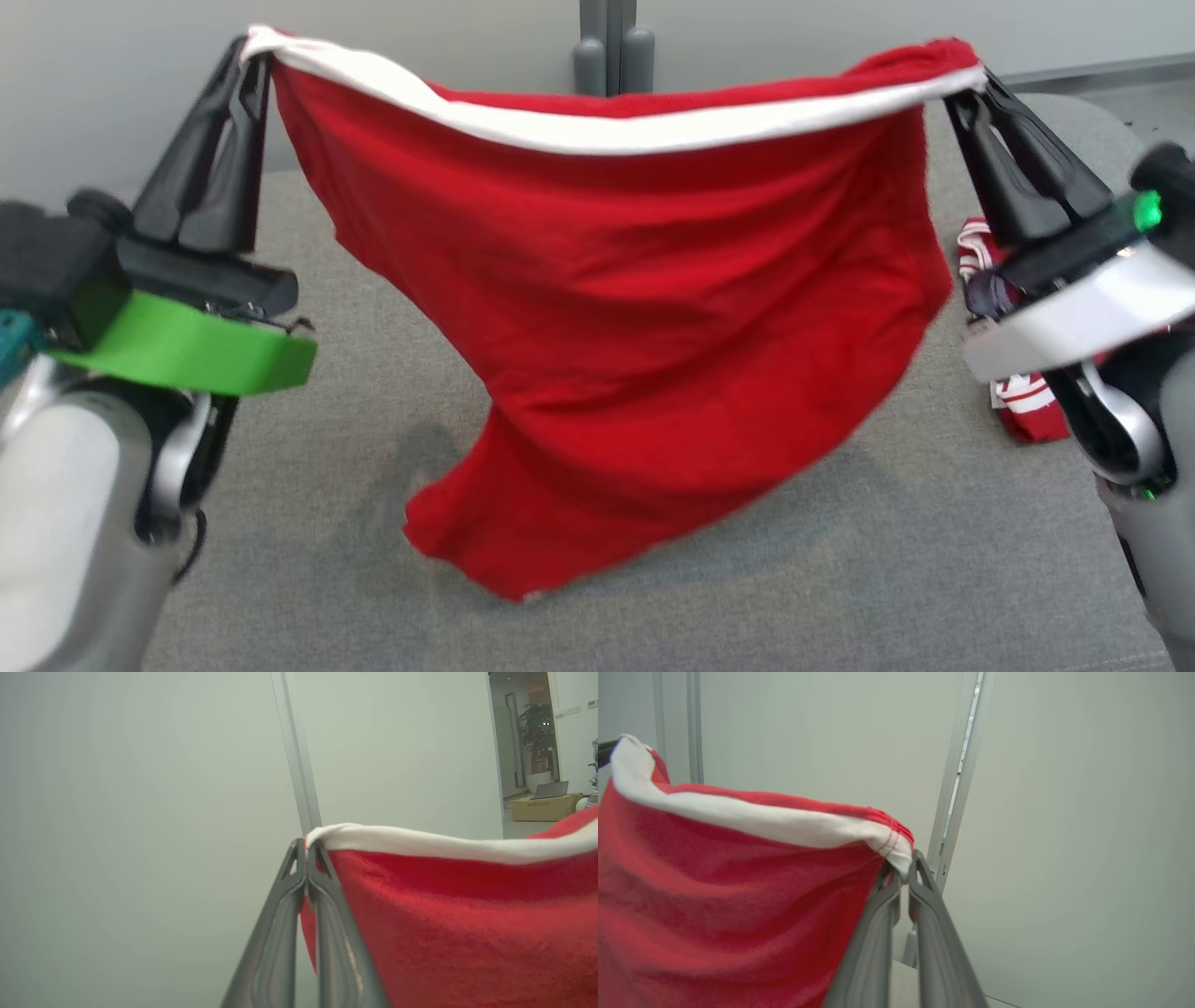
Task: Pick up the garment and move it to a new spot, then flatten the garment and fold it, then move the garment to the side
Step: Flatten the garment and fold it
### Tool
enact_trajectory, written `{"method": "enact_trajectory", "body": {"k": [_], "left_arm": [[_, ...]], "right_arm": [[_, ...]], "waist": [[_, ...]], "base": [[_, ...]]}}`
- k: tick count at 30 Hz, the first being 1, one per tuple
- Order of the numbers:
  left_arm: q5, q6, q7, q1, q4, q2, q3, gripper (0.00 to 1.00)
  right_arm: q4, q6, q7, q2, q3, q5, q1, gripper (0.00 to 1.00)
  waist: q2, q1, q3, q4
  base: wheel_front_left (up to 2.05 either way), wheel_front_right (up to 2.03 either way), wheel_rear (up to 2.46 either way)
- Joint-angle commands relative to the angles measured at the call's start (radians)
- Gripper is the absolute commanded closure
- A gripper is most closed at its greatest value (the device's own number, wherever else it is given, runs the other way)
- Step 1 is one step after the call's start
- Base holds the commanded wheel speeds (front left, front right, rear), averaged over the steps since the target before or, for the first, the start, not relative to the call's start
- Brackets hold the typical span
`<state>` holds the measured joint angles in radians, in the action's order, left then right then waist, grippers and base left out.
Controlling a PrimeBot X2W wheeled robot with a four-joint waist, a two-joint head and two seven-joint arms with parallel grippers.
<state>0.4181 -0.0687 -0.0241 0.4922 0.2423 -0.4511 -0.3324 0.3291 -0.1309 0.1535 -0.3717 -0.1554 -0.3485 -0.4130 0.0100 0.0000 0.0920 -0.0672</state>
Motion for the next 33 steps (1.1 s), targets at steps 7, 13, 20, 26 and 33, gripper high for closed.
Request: {"method": "enact_trajectory", "body": {"k": [7, 13, 20, 26, 33], "left_arm": [[-0.040, 0.106, -0.003, 0.410, -0.317, -0.049, 0.024, 1.00], [-0.099, 0.118, -0.077, 0.647, -0.471, -0.016, 0.013, 1.00], [-0.099, 0.118, -0.150, 0.555, -0.587, 0.048, -0.051, 1.00], [-0.070, 0.105, -0.212, 0.288, -0.621, 0.095, -0.101, 1.00], [-0.070, 0.061, -0.237, -0.018, -0.555, 0.094, -0.132, 1.00]], "right_arm": [[-0.419, 0.000, -0.096, 0.068, -0.154, 0.001, -0.485, 1.00], [-0.716, 0.001, -0.235, 0.138, -0.128, 0.106, -0.708, 1.00], [-1.003, 0.000, -0.335, 0.159, -0.223, 0.133, -0.709, 1.00], [-1.150, 0.000, -0.391, 0.153, -0.355, 0.067, -0.586, 1.00], [-1.127, 0.000, -0.417, 0.123, -0.459, -0.054, -0.426, 1.00]], "waist": [[-0.0100, 0.0000, 0.167, 0.013], [-0.0100, 0.0000, 0.218, 0.045], [-0.0100, 0.0000, 0.262, 0.096], [-0.0100, 0.0000, 0.265, 0.114], [-0.0100, 0.0000, 0.235, 0.103]], "base": [[0.00, 0.00, 0.00], [0.00, 0.00, 0.00], [0.00, 0.00, 0.00], [0.00, 0.00, 0.00], [0.00, 0.00, 0.00]]}}
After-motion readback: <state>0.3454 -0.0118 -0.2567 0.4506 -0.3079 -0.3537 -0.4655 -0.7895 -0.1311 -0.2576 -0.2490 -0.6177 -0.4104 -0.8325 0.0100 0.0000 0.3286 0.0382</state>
